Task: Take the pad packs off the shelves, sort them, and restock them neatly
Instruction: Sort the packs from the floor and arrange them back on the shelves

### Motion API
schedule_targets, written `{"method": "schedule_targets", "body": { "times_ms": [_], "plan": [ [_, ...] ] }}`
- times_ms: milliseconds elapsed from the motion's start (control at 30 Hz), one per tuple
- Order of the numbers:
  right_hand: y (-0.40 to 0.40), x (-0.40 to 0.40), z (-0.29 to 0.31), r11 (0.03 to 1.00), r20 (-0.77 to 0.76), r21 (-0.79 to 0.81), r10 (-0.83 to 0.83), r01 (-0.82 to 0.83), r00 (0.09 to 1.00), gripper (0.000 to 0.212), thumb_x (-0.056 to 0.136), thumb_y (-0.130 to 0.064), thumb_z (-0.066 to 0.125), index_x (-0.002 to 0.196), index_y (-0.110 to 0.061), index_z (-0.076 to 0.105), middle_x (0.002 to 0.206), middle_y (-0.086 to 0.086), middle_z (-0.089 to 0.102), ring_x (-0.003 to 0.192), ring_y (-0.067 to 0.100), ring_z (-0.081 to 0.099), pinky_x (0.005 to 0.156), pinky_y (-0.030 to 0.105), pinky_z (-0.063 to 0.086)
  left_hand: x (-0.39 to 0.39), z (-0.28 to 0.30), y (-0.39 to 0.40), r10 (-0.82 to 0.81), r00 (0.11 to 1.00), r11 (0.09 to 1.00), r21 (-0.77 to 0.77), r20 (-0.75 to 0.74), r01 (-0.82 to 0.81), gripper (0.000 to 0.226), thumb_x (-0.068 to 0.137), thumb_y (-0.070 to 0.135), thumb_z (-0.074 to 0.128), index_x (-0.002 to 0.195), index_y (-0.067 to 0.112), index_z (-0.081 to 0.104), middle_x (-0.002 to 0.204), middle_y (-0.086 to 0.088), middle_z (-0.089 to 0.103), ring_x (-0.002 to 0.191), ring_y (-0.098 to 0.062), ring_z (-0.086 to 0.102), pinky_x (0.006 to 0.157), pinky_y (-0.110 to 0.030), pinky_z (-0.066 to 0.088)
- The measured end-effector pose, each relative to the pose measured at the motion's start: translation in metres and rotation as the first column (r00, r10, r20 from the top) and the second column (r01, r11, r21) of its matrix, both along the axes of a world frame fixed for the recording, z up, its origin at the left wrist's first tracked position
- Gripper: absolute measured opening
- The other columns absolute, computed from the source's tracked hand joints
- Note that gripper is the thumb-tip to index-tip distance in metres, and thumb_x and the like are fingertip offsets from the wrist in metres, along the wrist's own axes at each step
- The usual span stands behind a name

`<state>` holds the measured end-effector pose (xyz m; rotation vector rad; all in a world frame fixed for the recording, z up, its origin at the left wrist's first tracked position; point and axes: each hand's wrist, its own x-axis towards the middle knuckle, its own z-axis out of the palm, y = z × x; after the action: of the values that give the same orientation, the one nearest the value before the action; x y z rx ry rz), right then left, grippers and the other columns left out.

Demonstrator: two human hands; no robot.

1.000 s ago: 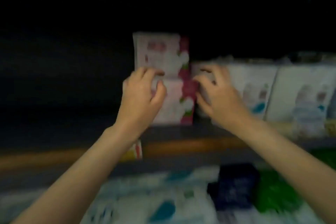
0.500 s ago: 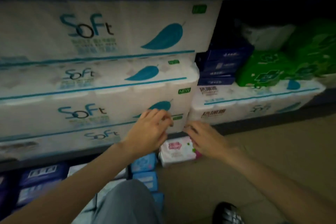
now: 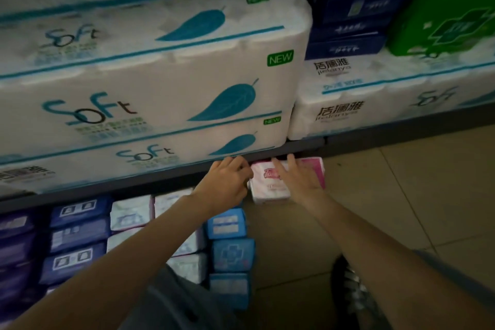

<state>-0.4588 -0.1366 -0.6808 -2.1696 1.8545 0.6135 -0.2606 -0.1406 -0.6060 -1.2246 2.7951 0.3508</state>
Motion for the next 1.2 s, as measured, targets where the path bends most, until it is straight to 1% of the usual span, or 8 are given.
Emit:
{"method": "schedule_targets", "body": {
  "times_ms": [100,200,400,500,633,833,933,1200],
  "plan": [
    [0.007,-0.006,0.006,1.0,-0.068,-0.012,0.02,-0.02,0.998,0.094,0.067,-0.049,0.077,0.14,-0.013,0.028,0.13,0.01,0.034,0.117,0.026,0.039,0.097,0.037,0.033,0.002,0.007,0.003,0.122,0.991,0.988,0.096,-0.053,-0.117,0.042,0.087,0.023,0.045,0.127,0.012,0.051,0.126,-0.008,0.048,0.115,-0.027,0.046,0.096,-0.038,0.04],
    [0.026,-0.008,0.025,0.992,-0.013,0.127,0.0,0.001,1.0,0.091,0.064,-0.061,0.074,0.132,-0.014,0.036,0.126,0.009,0.034,0.114,0.025,0.036,0.095,0.037,0.032,0.008,0.022,-0.001,0.139,0.989,0.967,0.223,-0.056,-0.123,0.055,0.089,0.023,0.055,0.139,0.012,0.035,0.135,-0.009,0.037,0.124,-0.026,0.04,0.103,-0.036,0.034],
    [0.0,-0.032,0.173,0.854,0.244,0.52,-0.133,-0.014,0.961,0.069,0.067,-0.042,0.08,0.122,-0.021,0.045,0.12,0.0,0.046,0.11,0.018,0.052,0.09,0.03,0.049,-0.01,0.093,-0.017,0.101,0.995,0.688,0.723,-0.016,-0.058,0.112,0.076,0.036,0.075,0.148,0.023,-0.01,0.155,0.006,0.008,0.14,-0.011,0.017,0.113,-0.022,0.015],
    [-0.023,-0.037,0.282,0.848,0.303,0.53,-0.182,-0.006,0.936,0.054,0.074,-0.033,0.078,0.12,-0.023,0.053,0.117,-0.004,0.061,0.1,0.012,0.061,0.081,0.022,0.052,-0.023,0.154,-0.026,0.209,0.953,0.642,0.766,-0.221,0.037,0.107,0.074,0.023,0.078,0.148,0.03,0.001,0.141,0.012,0.029,0.127,-0.005,0.031,0.104,-0.017,0.027],
    [-0.038,-0.047,0.415,0.903,0.358,0.431,-0.172,0.001,0.918,0.056,0.071,-0.018,0.081,0.122,-0.019,0.057,0.101,-0.003,0.07,0.086,0.012,0.069,0.068,0.021,0.056,-0.024,0.247,-0.038,0.355,0.778,0.668,0.722,-0.519,0.178,0.079,0.071,0.021,0.08,0.133,0.038,0.034,0.126,0.005,0.052,0.111,-0.009,0.057,0.093,-0.024,0.048],
    [-0.026,-0.035,0.544,1.0,0.512,0.009,-0.015,0.012,0.859,0.057,0.059,-0.039,0.081,0.111,-0.036,0.059,0.104,-0.012,0.069,0.09,0.005,0.068,0.071,0.021,0.056,-0.014,0.351,-0.047,0.446,0.445,0.771,0.586,-0.777,0.25,0.077,0.052,0.038,0.073,0.123,0.026,0.047,0.105,-0.004,0.069,0.089,-0.019,0.069,0.07,-0.032,0.053],
    [-0.02,-0.021,0.569,0.959,0.584,-0.282,0.154,0.021,0.797,0.061,0.05,-0.053,0.074,0.107,-0.041,0.056,0.106,-0.01,0.065,0.088,0.004,0.066,0.073,0.017,0.052,-0.008,0.364,-0.034,0.46,0.444,0.741,0.608,-0.769,0.285,0.074,0.054,0.038,0.071,0.123,0.025,0.048,0.102,-0.005,0.071,0.089,-0.022,0.069,0.07,-0.032,0.054],
    [0.019,0.004,0.6,0.849,0.473,-0.517,0.391,-0.11,0.79,0.06,0.049,-0.066,0.057,0.105,-0.044,0.056,0.101,-0.021,0.064,0.091,-0.007,0.061,0.077,0.018,0.046,0.017,0.435,-0.036,0.303,0.432,0.856,0.442,-0.85,0.269,0.055,0.054,0.03,0.071,0.106,0.024,0.054,0.083,-0.004,0.072,0.072,-0.021,0.07,0.059,-0.031,0.055]
  ]
}}
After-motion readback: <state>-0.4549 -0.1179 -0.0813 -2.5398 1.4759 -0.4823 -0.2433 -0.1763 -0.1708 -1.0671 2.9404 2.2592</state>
